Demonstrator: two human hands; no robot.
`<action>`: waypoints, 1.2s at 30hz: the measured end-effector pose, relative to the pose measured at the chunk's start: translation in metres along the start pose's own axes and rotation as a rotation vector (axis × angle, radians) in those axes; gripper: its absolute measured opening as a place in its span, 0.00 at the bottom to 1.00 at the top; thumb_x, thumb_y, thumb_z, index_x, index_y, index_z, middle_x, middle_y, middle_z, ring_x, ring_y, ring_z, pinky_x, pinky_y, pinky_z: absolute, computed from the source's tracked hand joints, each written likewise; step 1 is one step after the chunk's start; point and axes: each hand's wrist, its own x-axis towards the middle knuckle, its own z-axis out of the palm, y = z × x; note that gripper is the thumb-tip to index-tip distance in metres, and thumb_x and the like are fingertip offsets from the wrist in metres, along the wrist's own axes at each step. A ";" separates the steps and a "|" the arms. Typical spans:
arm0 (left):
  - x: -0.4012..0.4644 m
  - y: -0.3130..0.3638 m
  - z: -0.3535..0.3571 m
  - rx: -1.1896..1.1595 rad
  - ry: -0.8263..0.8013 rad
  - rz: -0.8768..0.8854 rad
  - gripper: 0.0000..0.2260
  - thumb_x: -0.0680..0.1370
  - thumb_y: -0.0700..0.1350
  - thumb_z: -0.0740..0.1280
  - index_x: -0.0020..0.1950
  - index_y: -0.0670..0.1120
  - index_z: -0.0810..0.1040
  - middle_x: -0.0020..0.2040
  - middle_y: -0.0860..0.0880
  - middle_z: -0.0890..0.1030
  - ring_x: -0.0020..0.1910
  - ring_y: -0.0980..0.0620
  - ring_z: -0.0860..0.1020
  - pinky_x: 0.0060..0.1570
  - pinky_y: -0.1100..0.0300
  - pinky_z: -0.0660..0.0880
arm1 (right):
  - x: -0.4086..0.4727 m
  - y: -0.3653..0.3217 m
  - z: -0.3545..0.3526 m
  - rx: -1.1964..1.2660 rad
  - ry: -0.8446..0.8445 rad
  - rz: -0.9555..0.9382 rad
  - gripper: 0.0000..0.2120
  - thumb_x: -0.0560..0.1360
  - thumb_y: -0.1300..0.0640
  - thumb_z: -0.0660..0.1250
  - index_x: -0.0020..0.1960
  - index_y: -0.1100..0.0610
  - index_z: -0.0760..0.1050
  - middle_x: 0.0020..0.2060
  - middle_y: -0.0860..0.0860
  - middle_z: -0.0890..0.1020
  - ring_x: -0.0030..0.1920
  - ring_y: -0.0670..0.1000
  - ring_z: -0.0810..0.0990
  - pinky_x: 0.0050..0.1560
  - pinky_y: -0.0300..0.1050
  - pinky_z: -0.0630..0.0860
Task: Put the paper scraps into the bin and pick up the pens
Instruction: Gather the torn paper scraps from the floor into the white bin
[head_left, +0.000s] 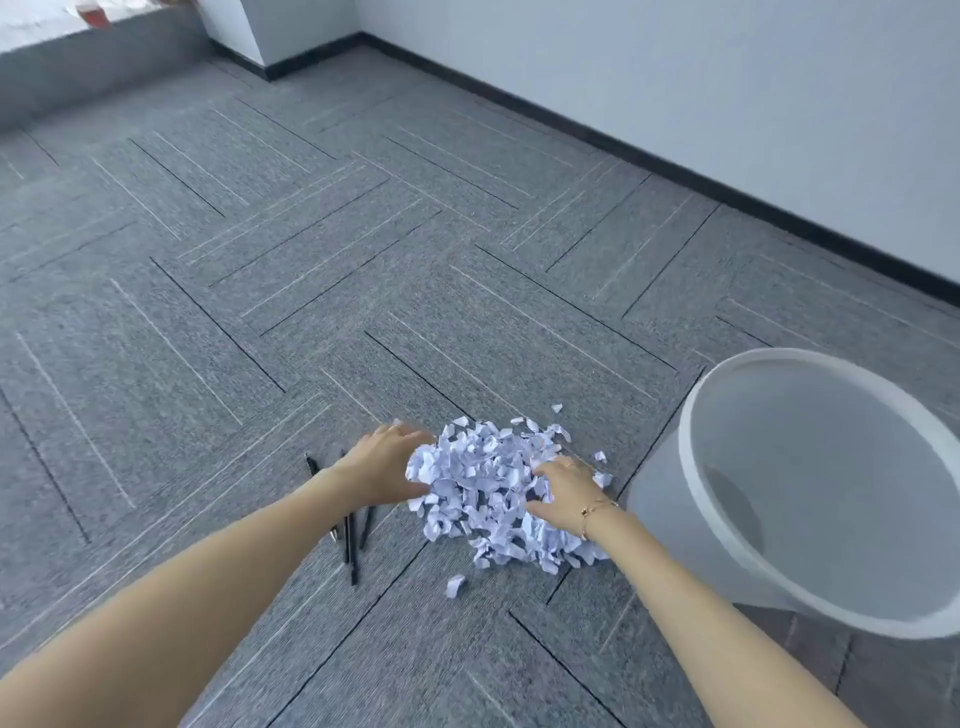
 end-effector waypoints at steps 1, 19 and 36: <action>0.006 0.000 0.007 0.001 -0.025 0.021 0.31 0.71 0.60 0.66 0.71 0.53 0.62 0.71 0.46 0.65 0.67 0.47 0.67 0.67 0.48 0.67 | 0.002 0.007 0.007 -0.008 0.020 0.008 0.27 0.74 0.45 0.62 0.69 0.55 0.62 0.72 0.58 0.58 0.71 0.60 0.59 0.70 0.54 0.62; 0.080 0.016 0.123 0.141 0.142 0.008 0.42 0.69 0.68 0.60 0.75 0.55 0.44 0.77 0.43 0.47 0.75 0.42 0.51 0.70 0.41 0.56 | 0.033 0.049 0.093 -0.162 0.379 -0.032 0.35 0.74 0.38 0.56 0.74 0.54 0.50 0.75 0.58 0.49 0.74 0.59 0.55 0.70 0.54 0.64; 0.078 0.007 0.142 0.039 0.261 0.155 0.15 0.77 0.46 0.64 0.61 0.44 0.72 0.54 0.45 0.76 0.51 0.49 0.77 0.45 0.55 0.81 | 0.047 0.034 0.105 -0.206 0.410 -0.042 0.17 0.77 0.53 0.61 0.62 0.59 0.66 0.58 0.58 0.72 0.44 0.51 0.74 0.32 0.39 0.70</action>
